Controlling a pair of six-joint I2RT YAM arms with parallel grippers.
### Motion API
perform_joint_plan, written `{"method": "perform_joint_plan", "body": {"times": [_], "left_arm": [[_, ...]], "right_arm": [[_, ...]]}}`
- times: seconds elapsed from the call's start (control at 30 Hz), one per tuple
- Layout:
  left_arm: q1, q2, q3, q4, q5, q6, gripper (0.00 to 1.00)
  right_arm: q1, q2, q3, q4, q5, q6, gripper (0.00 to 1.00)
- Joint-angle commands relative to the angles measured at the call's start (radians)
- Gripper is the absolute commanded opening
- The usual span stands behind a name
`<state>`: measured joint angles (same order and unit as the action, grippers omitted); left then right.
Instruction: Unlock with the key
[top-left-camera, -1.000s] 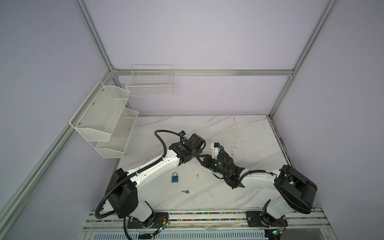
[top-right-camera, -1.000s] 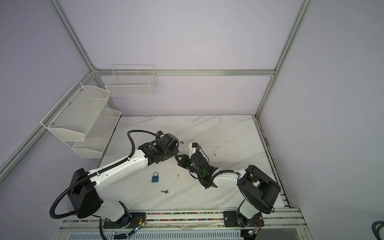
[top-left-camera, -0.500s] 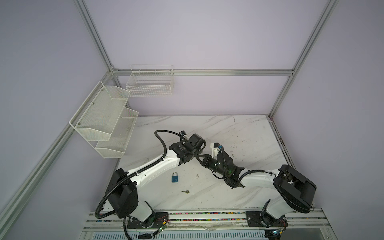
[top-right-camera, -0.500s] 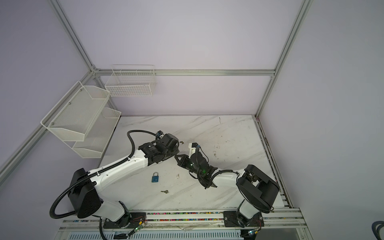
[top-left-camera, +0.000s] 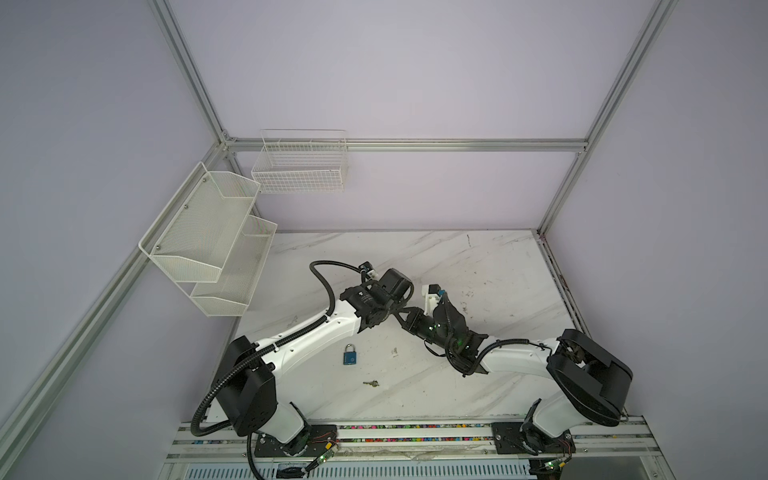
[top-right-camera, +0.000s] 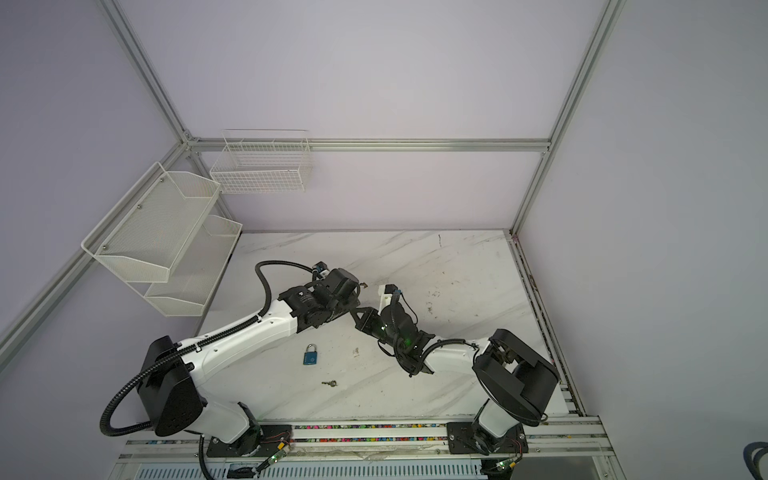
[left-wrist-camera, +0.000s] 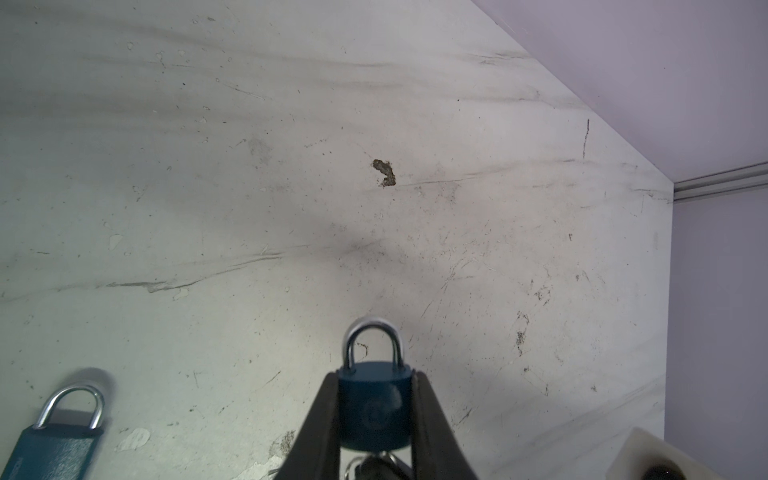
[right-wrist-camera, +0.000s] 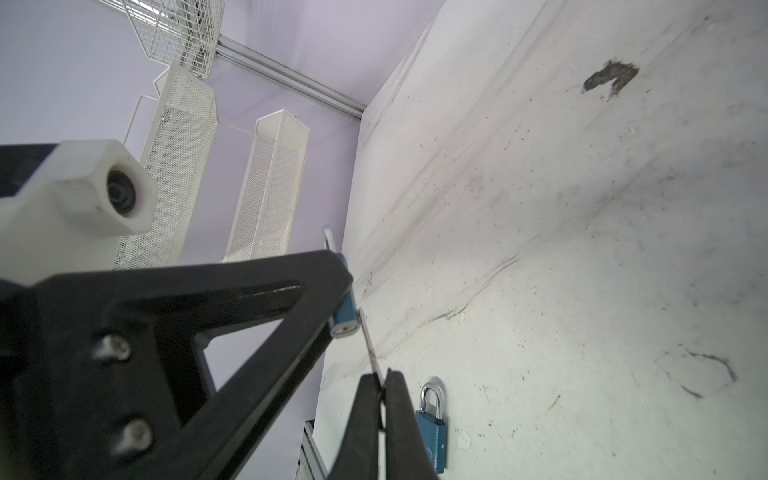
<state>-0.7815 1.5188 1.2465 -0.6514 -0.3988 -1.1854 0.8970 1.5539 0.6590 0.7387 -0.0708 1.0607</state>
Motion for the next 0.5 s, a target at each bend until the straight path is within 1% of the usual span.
{"method": "perform_joint_plan", "body": {"times": [0.0, 0.23, 0.47], "left_arm": [[-0.002, -0.028, -0.025, 0.015, -0.031, 0.003, 0.00], [-0.002, -0.022, -0.021, 0.016, -0.020, -0.005, 0.00], [-0.001, -0.029, -0.025, 0.018, -0.046, -0.011, 0.00]], "right_arm": [[0.004, -0.037, 0.004, 0.009, 0.003, 0.005, 0.00], [0.006, -0.009, 0.031, 0.014, -0.012, -0.007, 0.00], [0.019, 0.007, 0.029, 0.032, -0.016, 0.007, 0.00]]}}
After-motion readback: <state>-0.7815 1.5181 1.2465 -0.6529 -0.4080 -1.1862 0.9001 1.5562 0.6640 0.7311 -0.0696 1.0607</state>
